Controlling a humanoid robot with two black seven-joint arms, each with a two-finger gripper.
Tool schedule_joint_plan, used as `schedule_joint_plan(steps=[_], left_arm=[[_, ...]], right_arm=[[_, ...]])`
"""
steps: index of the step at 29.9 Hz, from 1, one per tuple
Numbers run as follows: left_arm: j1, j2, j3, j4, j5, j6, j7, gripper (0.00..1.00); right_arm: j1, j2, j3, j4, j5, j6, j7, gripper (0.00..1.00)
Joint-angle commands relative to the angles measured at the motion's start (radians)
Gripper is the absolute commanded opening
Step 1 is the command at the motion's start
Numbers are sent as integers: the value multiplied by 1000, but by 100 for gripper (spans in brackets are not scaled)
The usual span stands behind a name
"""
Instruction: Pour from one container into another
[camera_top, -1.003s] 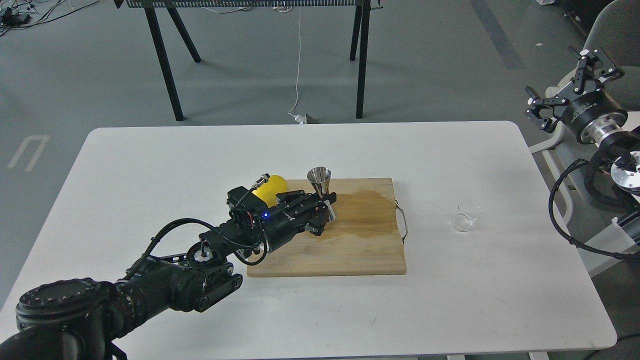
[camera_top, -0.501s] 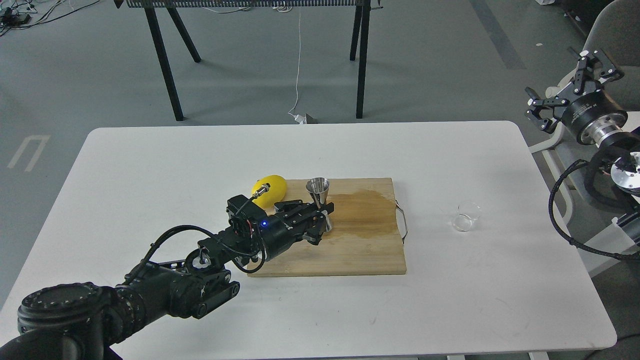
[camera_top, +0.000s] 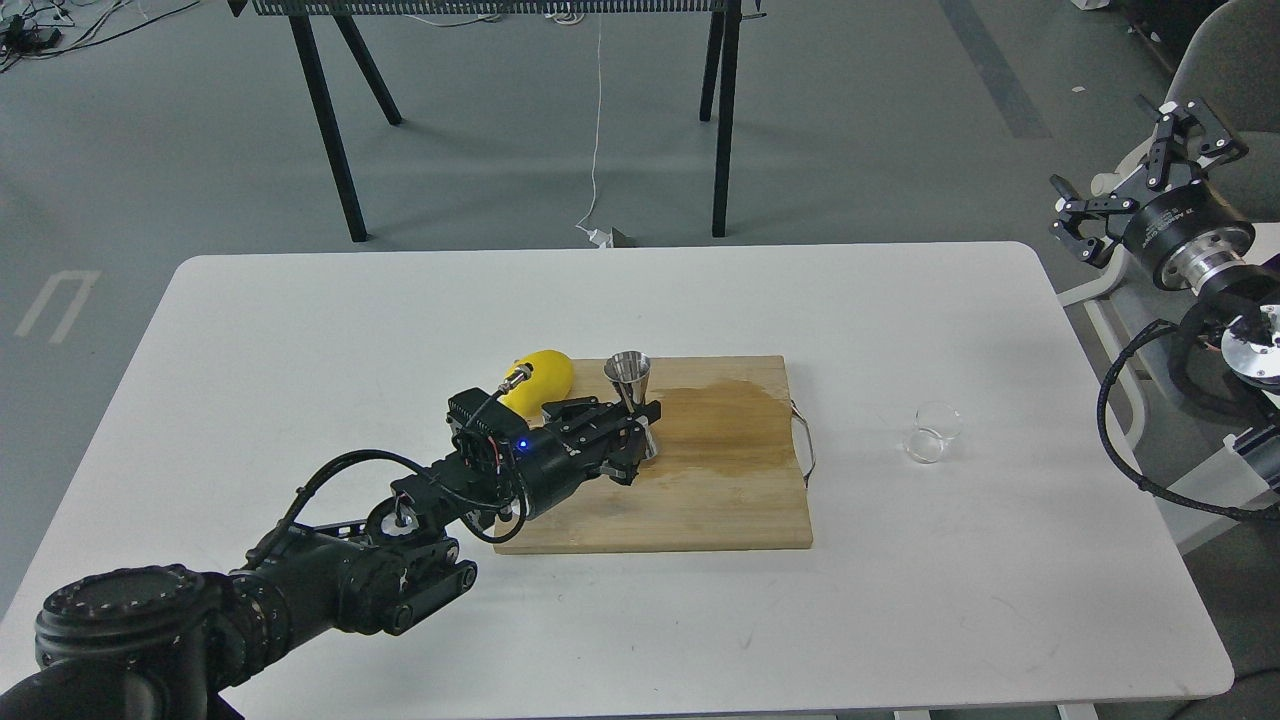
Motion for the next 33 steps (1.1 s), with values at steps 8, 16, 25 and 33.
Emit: schedule_joint_plan(steps=[8, 16, 25, 33], left_arm=[[2, 0, 12, -6, 2, 0, 0, 29], [3, 0, 16, -6, 3, 0, 0, 32], [11, 0, 16, -14, 5, 0, 0, 49], [28, 0, 18, -34, 6, 0, 0, 67]], right_arm=[[0, -2, 1, -1, 0, 0, 0, 99], [0, -2, 1, 0, 0, 0, 0, 99], [-2, -2, 0, 0, 0, 0, 0, 99], [-2, -3, 1, 0, 0, 0, 0, 99]])
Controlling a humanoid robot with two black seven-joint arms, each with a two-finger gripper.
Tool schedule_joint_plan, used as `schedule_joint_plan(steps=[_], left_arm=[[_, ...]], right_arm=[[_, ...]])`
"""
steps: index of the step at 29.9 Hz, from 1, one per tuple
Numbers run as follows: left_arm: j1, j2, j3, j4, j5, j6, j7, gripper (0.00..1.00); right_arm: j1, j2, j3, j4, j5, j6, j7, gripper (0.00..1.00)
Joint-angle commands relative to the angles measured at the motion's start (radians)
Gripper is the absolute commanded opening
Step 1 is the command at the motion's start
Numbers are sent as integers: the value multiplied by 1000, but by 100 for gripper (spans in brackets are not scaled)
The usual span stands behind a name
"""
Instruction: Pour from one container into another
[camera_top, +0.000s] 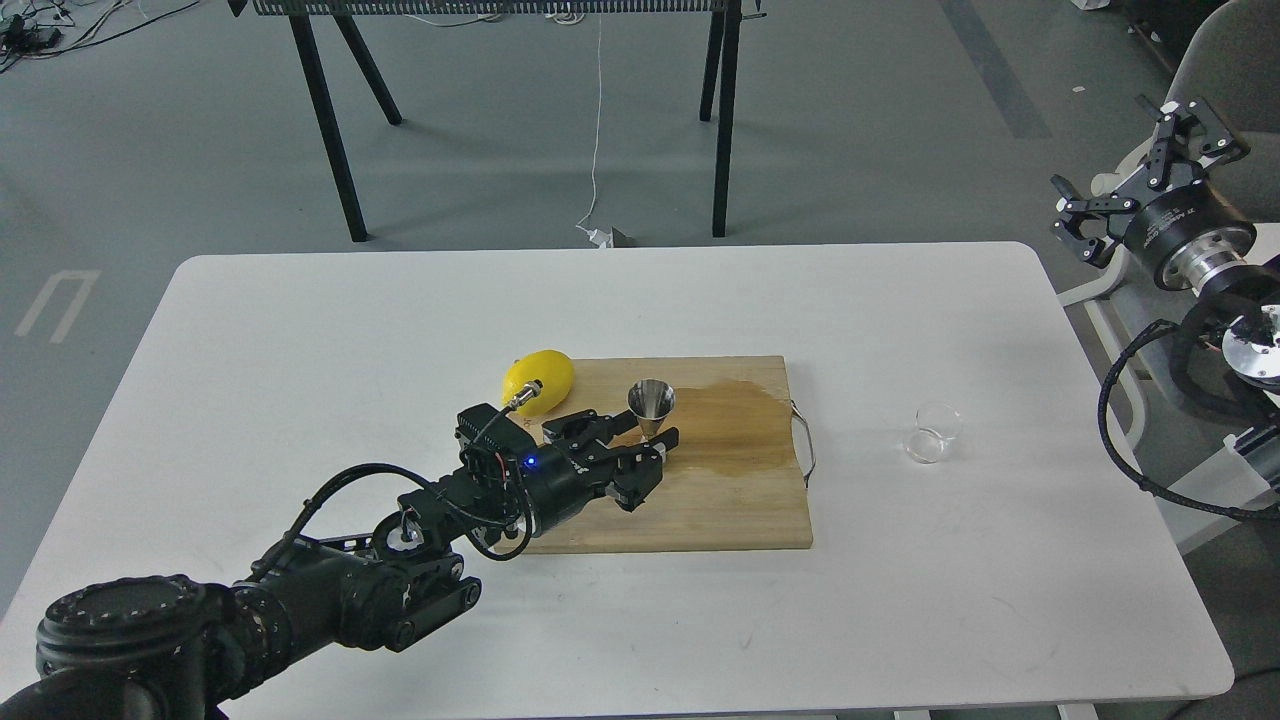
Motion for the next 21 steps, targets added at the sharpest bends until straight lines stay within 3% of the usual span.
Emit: schedule_joint_plan(steps=[1, 9, 21], left_arm=[[4, 0, 1, -6, 1, 0, 0, 69], [6, 0, 1, -45, 3, 0, 0, 75], [6, 0, -4, -35, -5, 0, 0, 75]], right_arm=[[0, -2, 2, 0, 1, 0, 0, 99], [0, -3, 2, 0, 0, 0, 0, 99], [-2, 0, 3, 0, 1, 0, 0, 99]])
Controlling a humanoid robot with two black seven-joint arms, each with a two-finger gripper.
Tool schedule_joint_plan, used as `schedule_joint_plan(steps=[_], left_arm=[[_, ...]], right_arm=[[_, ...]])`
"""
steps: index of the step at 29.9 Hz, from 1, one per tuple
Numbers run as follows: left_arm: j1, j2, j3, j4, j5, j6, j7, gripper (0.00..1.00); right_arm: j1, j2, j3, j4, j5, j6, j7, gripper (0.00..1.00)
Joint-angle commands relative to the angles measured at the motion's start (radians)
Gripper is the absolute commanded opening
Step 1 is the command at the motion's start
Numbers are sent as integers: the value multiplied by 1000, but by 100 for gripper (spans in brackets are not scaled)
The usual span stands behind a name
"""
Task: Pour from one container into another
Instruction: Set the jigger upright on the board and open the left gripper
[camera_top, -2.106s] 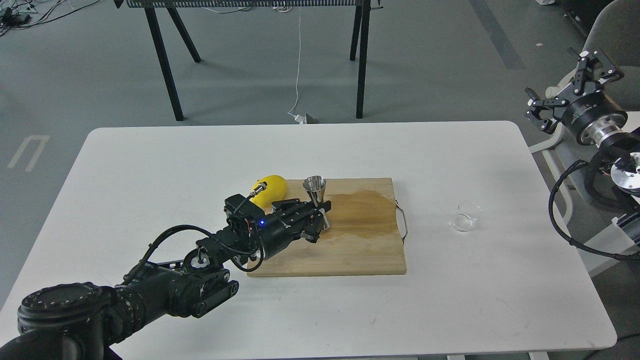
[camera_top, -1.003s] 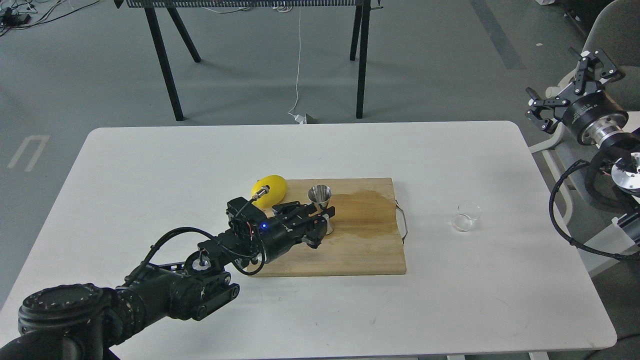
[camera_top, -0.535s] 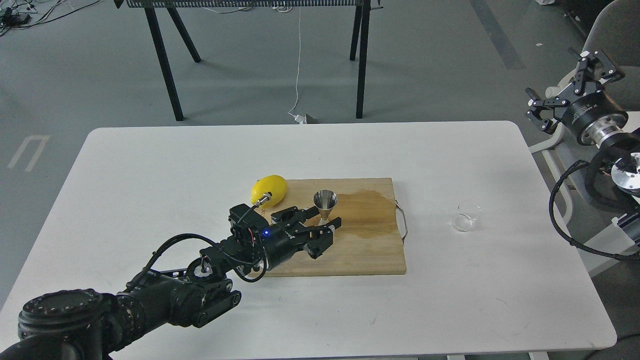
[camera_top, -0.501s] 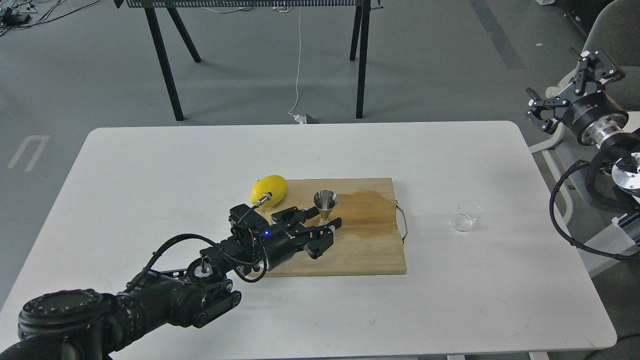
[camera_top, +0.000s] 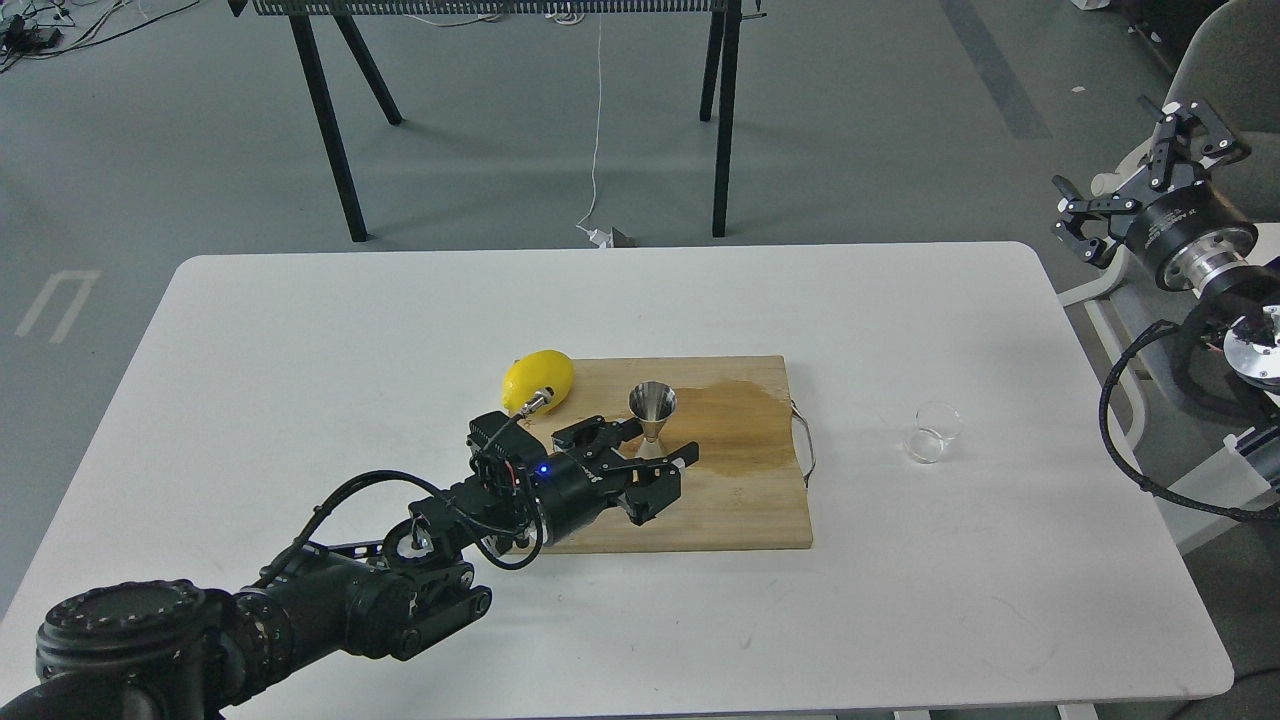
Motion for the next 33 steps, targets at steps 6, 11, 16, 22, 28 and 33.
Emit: schedule_joint_plan(steps=[6, 11, 16, 22, 28, 33], left_arm=[[-3, 0, -3, 26, -4, 0, 0, 75], [-1, 0, -3, 29, -6, 0, 0, 75], [9, 0, -3, 29, -6, 0, 0, 75], [26, 0, -6, 26, -6, 0, 0, 75], [31, 0, -9, 25, -6, 0, 0, 75], [29, 0, -9, 25, -6, 0, 0, 75]], right_arm=[[1, 2, 5, 2, 0, 0, 2, 99], [1, 0, 3, 2, 0, 0, 0, 99], [2, 0, 1, 2, 0, 0, 2, 99], [2, 0, 1, 2, 0, 0, 0, 99], [1, 2, 1, 2, 0, 0, 2, 99], [2, 0, 3, 5, 0, 0, 2, 99]])
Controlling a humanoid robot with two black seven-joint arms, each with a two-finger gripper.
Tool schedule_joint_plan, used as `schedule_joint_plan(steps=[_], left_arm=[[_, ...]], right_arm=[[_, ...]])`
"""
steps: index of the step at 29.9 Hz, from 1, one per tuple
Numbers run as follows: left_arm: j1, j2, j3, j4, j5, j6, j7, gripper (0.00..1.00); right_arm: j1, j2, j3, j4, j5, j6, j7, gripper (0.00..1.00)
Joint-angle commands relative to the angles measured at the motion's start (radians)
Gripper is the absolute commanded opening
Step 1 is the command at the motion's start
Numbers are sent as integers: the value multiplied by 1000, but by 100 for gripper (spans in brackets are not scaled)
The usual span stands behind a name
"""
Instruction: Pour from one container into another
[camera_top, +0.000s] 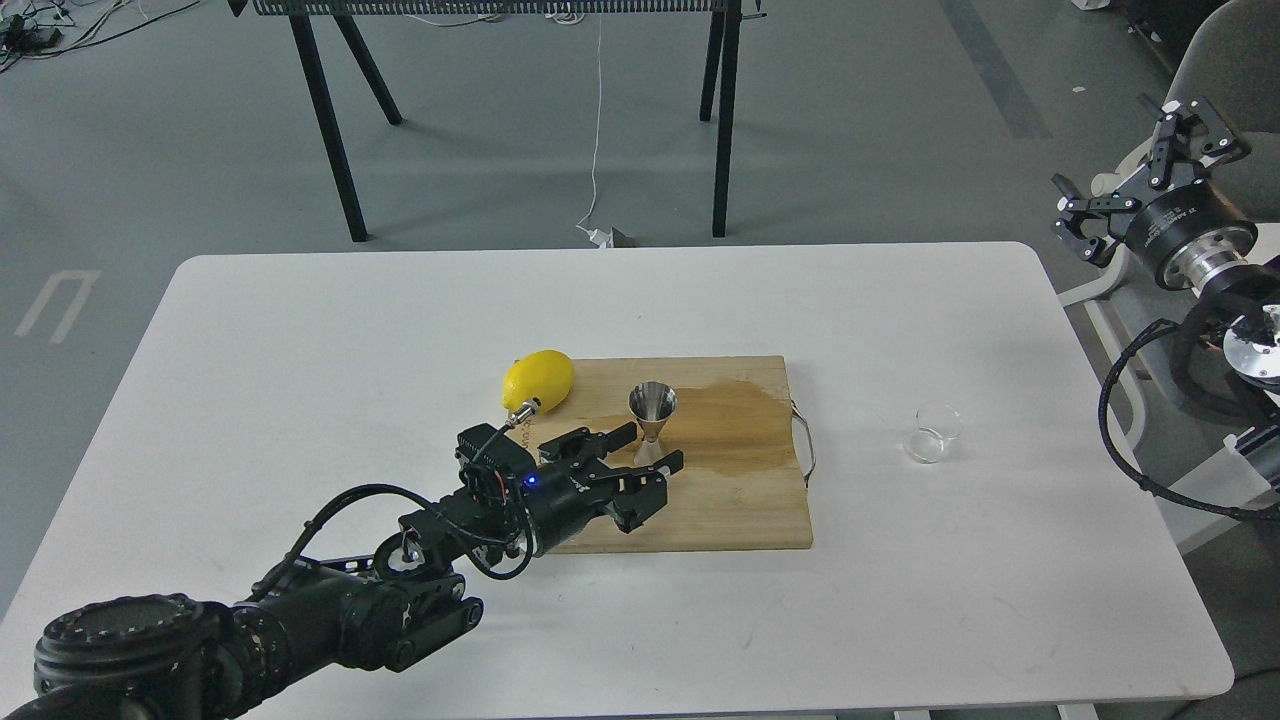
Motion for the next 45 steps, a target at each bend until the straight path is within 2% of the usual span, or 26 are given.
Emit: schedule_joint_plan(steps=[1, 26, 34, 40, 45], left_arm=[[-1, 0, 0, 2, -1, 0, 0, 75], [26, 55, -1, -21, 0, 0, 0, 75], [31, 164, -34, -139, -2, 0, 0, 75], [28, 196, -86, -164, -2, 0, 0, 75], [28, 270, -90, -259, -9, 0, 0, 75]], right_arm=[[0, 0, 2, 3, 0, 0, 1, 99], [0, -3, 7, 0, 5, 0, 1, 99], [-6, -3, 8, 0, 5, 0, 1, 99], [-9, -3, 10, 0, 5, 0, 1, 99], [-11, -3, 10, 0, 5, 0, 2, 99]])
